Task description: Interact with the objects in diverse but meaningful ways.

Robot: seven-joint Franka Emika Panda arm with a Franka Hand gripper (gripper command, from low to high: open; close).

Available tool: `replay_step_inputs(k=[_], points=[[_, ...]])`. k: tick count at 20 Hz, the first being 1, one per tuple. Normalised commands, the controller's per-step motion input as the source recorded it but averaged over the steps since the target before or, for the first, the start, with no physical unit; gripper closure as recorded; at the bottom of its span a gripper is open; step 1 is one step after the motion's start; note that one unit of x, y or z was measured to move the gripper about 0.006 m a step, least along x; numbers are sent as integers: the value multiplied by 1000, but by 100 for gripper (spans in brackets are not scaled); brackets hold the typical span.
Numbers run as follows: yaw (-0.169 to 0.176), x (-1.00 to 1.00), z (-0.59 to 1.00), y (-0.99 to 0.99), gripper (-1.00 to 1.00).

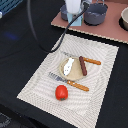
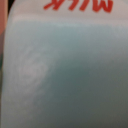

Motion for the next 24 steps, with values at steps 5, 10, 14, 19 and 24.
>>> replay_step_inputs(k=[5, 10, 14, 19, 24], points=[[-77, 525, -155, 260, 100], [-80, 336, -381, 72, 100], [-58, 144, -520, 39, 100], [-49, 79, -463, 35, 100], [-14, 53, -198, 89, 100]])
